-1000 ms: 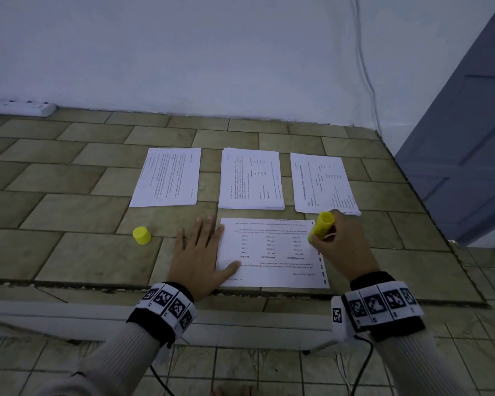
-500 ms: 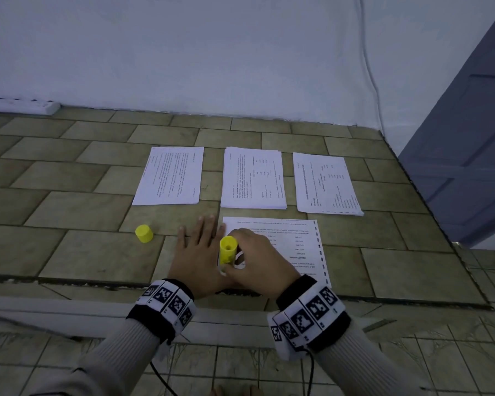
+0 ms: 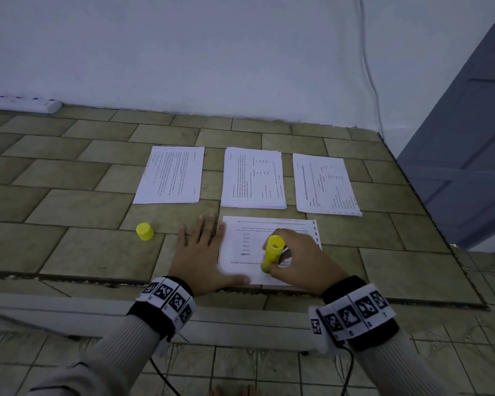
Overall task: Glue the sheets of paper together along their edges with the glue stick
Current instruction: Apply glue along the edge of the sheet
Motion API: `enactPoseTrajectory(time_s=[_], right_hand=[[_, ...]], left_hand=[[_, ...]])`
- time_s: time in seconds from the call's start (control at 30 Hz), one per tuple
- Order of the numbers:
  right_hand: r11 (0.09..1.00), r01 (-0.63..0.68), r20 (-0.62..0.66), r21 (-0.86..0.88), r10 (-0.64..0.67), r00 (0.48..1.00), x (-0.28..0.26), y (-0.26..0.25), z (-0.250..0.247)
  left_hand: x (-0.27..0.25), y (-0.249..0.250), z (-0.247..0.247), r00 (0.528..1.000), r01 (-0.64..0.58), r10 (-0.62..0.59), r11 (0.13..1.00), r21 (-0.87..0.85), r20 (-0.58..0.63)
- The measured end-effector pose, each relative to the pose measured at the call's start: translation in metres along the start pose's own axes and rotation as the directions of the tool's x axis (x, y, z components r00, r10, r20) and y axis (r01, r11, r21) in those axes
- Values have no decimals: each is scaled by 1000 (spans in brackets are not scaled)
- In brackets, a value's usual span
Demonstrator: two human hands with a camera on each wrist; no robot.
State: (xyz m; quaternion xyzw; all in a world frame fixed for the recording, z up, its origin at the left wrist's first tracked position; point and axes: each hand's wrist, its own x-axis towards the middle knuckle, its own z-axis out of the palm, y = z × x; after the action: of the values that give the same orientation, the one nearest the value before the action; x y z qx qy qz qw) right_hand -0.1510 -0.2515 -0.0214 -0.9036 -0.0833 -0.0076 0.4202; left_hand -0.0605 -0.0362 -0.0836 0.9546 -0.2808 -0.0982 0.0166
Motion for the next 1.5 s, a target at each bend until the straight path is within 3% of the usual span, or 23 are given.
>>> enactPoseTrajectory(time_s=[0.17, 0.43, 0.53, 0.67, 0.77, 0.9, 1.13, 1.3, 1.5], right_hand=[[999, -8, -54, -33, 6, 999, -27, 14, -31], [973, -193, -150, -127, 173, 973, -48, 34, -54], [973, -176, -135, -148, 157, 978, -46, 34, -57], [991, -58, -157, -118, 40, 987, -28, 25, -43], [1000, 24, -106, -3, -25, 994, -7, 8, -19], [998, 8, 2, 70, -8, 1000, 21, -21, 14], [994, 71, 193, -81, -54, 980, 44, -36, 40], [985, 119, 221, -122, -90, 971, 61, -32, 35], [972, 53, 166, -228, -15, 986, 100, -23, 23]], left_hand=[[1, -1, 2, 1000, -1, 1, 1000, 16, -7], [0, -1, 2, 1000, -3, 3, 1000, 10, -15], [0, -1, 2, 1000, -2, 2, 1000, -4, -26], [0, 0, 2, 1000, 2, -2, 1000, 0, -23], [0, 0, 1, 1000, 2, -1, 1000, 15, -17], [0, 2, 1, 999, -5, 4, 1000, -6, -48], [1, -3, 10, 993, -84, 81, 996, -30, -89], [0, 1, 3, 995, -69, 67, 997, -37, -71], [1, -1, 3, 998, -20, 18, 999, -32, -58]])
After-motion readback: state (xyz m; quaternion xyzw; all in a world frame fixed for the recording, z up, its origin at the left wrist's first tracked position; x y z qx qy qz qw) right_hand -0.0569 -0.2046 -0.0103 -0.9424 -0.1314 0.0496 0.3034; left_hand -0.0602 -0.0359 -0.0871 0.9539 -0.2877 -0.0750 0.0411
